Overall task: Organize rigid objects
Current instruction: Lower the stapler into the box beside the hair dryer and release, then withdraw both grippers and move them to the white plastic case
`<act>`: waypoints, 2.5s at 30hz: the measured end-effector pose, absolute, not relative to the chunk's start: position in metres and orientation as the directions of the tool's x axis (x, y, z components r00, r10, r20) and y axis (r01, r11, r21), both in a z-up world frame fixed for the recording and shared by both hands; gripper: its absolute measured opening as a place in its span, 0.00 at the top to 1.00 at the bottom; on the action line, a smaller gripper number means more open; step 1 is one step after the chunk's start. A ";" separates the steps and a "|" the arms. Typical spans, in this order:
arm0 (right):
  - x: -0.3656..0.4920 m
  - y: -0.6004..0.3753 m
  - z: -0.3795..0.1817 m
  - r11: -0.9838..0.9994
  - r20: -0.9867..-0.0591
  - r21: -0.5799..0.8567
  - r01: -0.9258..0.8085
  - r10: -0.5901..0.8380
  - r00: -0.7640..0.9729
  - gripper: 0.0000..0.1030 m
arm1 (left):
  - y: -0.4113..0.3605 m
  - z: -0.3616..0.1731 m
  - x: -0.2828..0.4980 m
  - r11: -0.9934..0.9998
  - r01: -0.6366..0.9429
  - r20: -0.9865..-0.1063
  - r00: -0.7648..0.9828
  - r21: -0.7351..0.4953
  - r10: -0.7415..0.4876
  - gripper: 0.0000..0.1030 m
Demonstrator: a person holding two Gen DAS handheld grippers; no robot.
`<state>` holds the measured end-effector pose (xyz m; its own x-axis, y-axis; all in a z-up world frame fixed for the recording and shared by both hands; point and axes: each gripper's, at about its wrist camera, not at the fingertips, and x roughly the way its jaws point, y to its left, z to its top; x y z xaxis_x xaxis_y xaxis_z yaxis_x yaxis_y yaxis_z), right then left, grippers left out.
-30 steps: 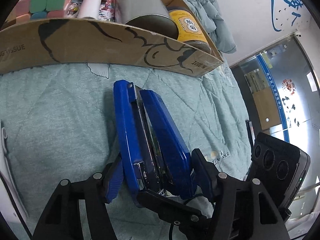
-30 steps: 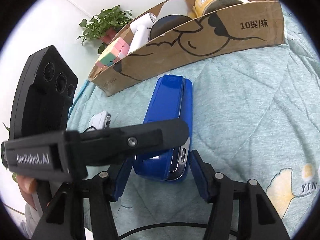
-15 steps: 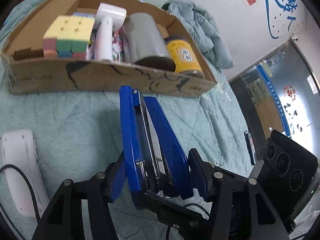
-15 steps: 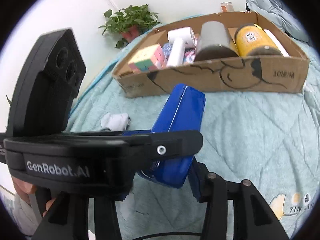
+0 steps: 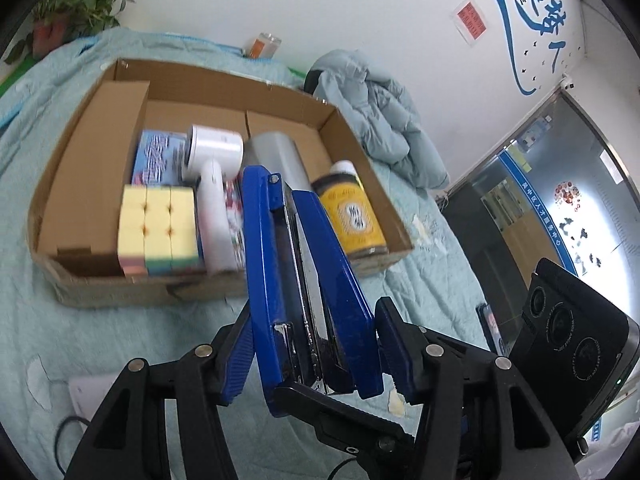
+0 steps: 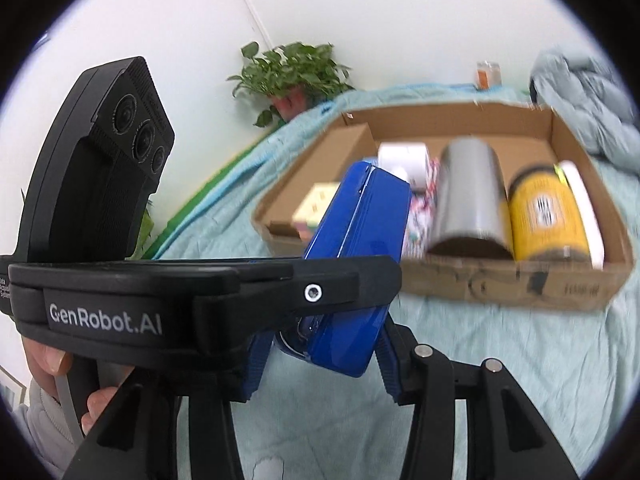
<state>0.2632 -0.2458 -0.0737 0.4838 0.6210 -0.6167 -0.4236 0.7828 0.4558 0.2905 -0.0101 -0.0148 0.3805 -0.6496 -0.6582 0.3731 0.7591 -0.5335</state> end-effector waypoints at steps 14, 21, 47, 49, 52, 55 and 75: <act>0.359 -0.225 -0.034 0.746 -0.585 0.419 -0.517 0.658 0.474 0.56 | 0.030 0.043 0.414 0.786 0.349 -0.649 0.442 -0.511 -0.619 0.47; 0.426 -0.200 -0.054 0.721 -0.613 0.466 -0.513 0.681 0.401 0.56 | 0.045 0.012 0.492 0.798 0.299 -0.698 0.385 -0.524 -0.603 0.47; 0.367 -0.222 -0.059 0.867 -0.660 0.336 -0.368 0.495 0.564 0.18 | 0.080 -0.003 0.422 0.918 0.195 -0.649 0.657 -0.345 -0.383 0.10; 0.356 -0.228 -0.067 0.888 -0.689 0.318 -0.333 0.458 0.561 0.18 | 0.079 -0.002 0.405 0.929 0.212 -0.650 0.667 -0.304 -0.365 0.65; 0.338 -0.235 -0.077 0.914 -0.709 0.283 -0.290 0.403 0.579 0.77 | 0.065 -0.006 0.385 0.946 0.227 -0.670 0.667 -0.233 -0.325 0.97; 0.324 -0.242 -0.077 0.951 -0.715 0.220 -0.218 0.310 0.627 0.75 | 0.051 -0.003 0.361 0.959 0.227 -0.651 0.704 -0.171 -0.283 0.30; 0.267 -0.227 -0.081 0.931 -0.693 0.237 -0.278 0.362 0.623 0.01 | 0.059 -0.031 0.267 0.972 0.108 -0.713 0.664 -0.207 -0.225 0.01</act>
